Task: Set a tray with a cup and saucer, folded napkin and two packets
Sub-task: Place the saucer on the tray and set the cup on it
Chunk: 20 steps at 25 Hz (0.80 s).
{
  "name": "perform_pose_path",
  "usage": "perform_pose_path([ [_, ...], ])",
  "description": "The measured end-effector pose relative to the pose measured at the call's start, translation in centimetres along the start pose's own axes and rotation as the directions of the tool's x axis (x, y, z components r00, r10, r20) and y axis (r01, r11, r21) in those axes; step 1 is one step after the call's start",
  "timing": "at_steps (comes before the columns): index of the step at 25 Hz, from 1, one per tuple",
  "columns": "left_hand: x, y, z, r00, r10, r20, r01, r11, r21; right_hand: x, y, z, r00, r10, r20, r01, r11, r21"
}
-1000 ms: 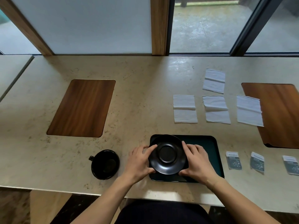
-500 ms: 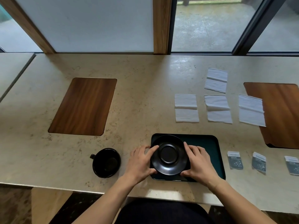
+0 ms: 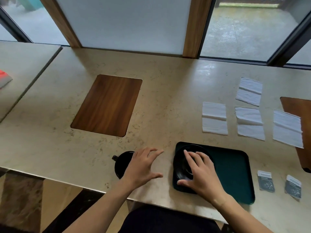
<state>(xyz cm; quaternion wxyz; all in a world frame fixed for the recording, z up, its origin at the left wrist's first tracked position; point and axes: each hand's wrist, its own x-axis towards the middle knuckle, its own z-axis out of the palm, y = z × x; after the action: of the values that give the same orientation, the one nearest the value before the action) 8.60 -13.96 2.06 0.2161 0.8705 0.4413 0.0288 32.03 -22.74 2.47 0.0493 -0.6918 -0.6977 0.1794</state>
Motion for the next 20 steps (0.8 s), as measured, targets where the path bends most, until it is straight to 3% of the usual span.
perform_pose_path([
  [5, -2.3, -4.8, -3.3, 0.999, -0.037, -0.021, 0.036, 0.999, -0.036, 2.9, -6.3, 1.4, 0.991, -0.134, 0.027, 0.135, 0.990, -0.028],
  [9, -4.2, -9.1, -4.6, 0.996, -0.078, 0.036, 0.080, 0.994, -0.070, 4.5, -10.3, 3.1, 0.983, -0.152, 0.101, 0.146, 0.988, 0.059],
  [12, -5.1, -11.9, -5.1, 0.993, -0.094, 0.075, 0.100, 0.991, -0.085, 4.9, -12.2, 3.9, 0.986, -0.158, 0.059, 0.153, 0.985, 0.080],
  [14, -5.4, -13.5, -5.2, 0.990, -0.089, 0.110, 0.099, 0.991, -0.086, 5.1, -12.9, 4.5, 0.990, -0.136, 0.030, 0.133, 0.986, 0.102],
  [20, -5.2, -16.1, -5.1, 0.982, -0.024, 0.186, 0.041, 0.995, -0.093, 5.3, -13.4, 6.0, 0.988, -0.028, 0.149, -0.006, 0.975, 0.224],
])
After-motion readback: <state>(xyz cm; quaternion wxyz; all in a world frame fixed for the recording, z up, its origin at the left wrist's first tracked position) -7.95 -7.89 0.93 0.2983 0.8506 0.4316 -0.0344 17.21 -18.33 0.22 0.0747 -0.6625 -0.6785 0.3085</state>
